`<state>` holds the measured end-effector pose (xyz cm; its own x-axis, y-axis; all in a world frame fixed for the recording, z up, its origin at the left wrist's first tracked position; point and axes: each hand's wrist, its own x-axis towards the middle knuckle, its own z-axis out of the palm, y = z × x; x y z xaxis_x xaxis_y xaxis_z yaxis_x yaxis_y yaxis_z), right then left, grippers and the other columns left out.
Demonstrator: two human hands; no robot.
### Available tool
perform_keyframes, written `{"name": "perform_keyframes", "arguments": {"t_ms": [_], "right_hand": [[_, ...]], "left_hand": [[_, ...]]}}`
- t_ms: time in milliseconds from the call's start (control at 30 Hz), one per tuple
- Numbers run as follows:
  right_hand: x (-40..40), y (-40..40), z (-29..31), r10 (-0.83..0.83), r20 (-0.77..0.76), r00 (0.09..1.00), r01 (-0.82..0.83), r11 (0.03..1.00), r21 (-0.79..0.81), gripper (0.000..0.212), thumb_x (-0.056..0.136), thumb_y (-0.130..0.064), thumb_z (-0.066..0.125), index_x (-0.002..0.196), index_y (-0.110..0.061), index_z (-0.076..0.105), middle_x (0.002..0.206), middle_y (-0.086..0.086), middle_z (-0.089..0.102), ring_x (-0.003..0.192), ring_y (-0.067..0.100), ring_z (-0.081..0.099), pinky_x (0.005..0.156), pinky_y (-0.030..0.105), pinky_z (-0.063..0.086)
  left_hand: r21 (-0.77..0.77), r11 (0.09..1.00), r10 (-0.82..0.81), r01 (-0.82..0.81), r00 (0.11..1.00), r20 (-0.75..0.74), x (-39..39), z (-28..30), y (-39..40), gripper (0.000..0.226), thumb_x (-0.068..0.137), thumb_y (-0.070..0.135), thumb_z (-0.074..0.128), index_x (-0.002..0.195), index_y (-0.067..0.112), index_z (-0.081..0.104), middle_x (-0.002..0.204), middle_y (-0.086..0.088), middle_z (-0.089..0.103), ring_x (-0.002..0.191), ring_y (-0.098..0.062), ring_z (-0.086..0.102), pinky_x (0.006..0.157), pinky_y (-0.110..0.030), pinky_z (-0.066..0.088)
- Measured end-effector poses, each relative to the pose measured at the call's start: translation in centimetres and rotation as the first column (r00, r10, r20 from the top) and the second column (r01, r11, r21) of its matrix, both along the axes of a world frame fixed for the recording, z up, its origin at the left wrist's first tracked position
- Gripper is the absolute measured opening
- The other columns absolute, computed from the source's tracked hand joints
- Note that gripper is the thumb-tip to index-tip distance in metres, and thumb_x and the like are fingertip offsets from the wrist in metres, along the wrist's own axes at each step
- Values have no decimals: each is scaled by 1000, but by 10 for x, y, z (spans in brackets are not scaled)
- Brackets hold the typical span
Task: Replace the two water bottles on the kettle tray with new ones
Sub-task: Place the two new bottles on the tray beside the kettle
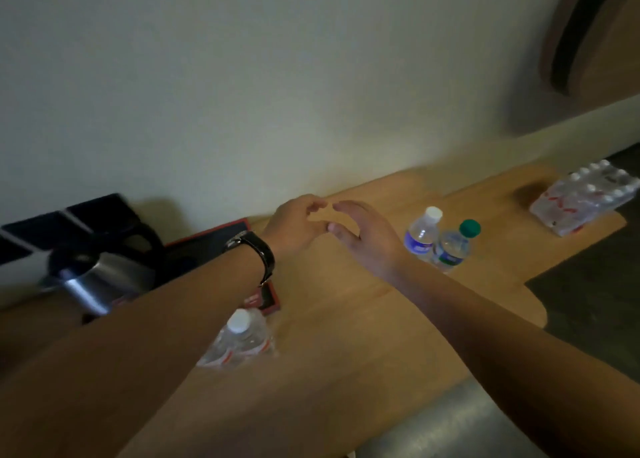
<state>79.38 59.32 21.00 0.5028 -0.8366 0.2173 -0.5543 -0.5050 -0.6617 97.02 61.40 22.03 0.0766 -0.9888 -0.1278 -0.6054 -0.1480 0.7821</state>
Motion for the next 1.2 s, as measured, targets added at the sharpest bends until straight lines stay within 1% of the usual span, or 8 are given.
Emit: {"name": "perform_keyframes", "arguments": {"t_ms": [233,333,433,500,600,833,1067,1200], "right_hand": [[92,71,-21,360,8,933,-358,927,111,62,87,-71,42,125,-24,56,127,-3,60,116,6,53,98,24,41],[104,97,-34,461,-8,887,-454,876,161,63,81,-75,51,128,-33,53,127,-16,53,110,-17,48,92,6,35],[107,110,-44,531,-88,843,-500,834,234,69,74,-72,62,129,-32,53,130,-11,55,114,-4,51,96,24,44],[105,115,-49,534,-114,838,-493,829,263,74,71,-67,70,131,-27,53,131,-5,58,119,8,52,101,35,43],[99,119,-54,495,-69,866,-459,843,281,77,71,-53,79,136,-28,46,133,-6,57,117,8,53,97,29,42],[95,122,-58,385,35,922,-375,869,323,31,76,-31,81,102,-33,64,98,-9,67,89,-19,54,70,1,38],[98,126,-60,353,89,931,-359,848,390,24,82,-27,76,96,-39,60,96,-8,69,85,-15,57,68,4,41],[103,120,-57,328,106,939,-342,849,404,24,81,-24,77,95,-37,62,91,-11,67,78,-16,57,64,4,41]], "left_hand": [[27,969,248,-246,963,-103,106,4,113,29,88,34,74,113,19,72,104,5,72,98,-10,67,86,-24,50],[41,957,292,-289,945,-145,124,-4,159,28,88,39,72,109,20,74,104,5,75,100,-10,69,86,-23,50],[98,952,306,-291,924,-231,128,-12,195,49,78,53,75,117,23,72,115,5,75,108,-6,67,95,-26,51],[152,948,313,-281,912,-265,125,-20,210,63,72,53,79,126,22,68,128,4,69,117,-7,62,101,-28,48],[173,943,319,-284,920,-229,116,-34,226,80,63,52,86,134,23,62,135,5,64,124,-9,58,105,-33,48],[80,912,411,-403,891,-191,102,-63,237,53,71,24,89,120,28,68,116,6,71,110,-16,66,99,-43,53],[71,901,431,-427,871,-236,104,-69,232,46,75,25,86,117,32,68,118,4,71,112,-18,65,99,-43,53],[59,910,413,-411,878,-241,106,-61,224,33,74,31,84,92,52,68,105,19,70,107,-11,65,92,-37,52]]}}
